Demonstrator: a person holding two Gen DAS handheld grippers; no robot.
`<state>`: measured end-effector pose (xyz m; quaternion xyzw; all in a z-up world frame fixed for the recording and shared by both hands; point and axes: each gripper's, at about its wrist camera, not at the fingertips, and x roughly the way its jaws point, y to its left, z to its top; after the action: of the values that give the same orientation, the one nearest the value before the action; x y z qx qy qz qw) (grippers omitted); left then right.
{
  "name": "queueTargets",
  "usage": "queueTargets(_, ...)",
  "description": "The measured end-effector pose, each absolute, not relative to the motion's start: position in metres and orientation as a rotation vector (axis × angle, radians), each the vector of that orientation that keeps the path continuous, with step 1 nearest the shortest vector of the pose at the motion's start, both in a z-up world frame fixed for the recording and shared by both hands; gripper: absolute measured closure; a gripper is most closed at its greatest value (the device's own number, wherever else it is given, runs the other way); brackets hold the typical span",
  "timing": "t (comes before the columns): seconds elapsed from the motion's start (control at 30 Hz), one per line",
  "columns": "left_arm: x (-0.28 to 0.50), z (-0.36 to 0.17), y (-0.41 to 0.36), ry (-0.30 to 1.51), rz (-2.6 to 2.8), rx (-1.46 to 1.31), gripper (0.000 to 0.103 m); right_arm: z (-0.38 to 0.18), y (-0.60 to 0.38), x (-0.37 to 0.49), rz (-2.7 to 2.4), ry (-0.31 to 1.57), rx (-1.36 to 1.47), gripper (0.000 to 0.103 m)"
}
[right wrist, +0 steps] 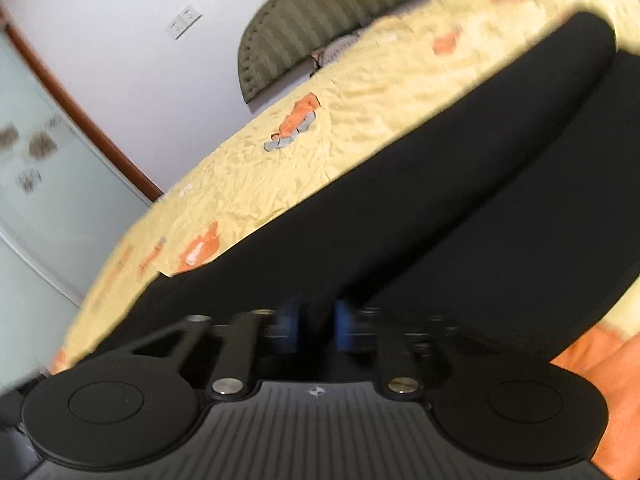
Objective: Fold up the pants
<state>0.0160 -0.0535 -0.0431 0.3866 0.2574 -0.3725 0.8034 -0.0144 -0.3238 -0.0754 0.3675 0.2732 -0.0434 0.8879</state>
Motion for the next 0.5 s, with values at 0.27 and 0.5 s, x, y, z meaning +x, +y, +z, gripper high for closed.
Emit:
queueTargets(0.27, 0.03, -0.038, -0.05, 0.65, -0.86, 0.681, 0.084, -0.072, -0.326, -0.047, -0.066, 0.465, 0.856, 0.097)
queueTargets(0.5, 0.017, -0.03, -0.042, 0.658, -0.96, 0.659, 0.092, -0.062, -0.318, -0.073, -0.063, 0.479, 0.812, 0.097)
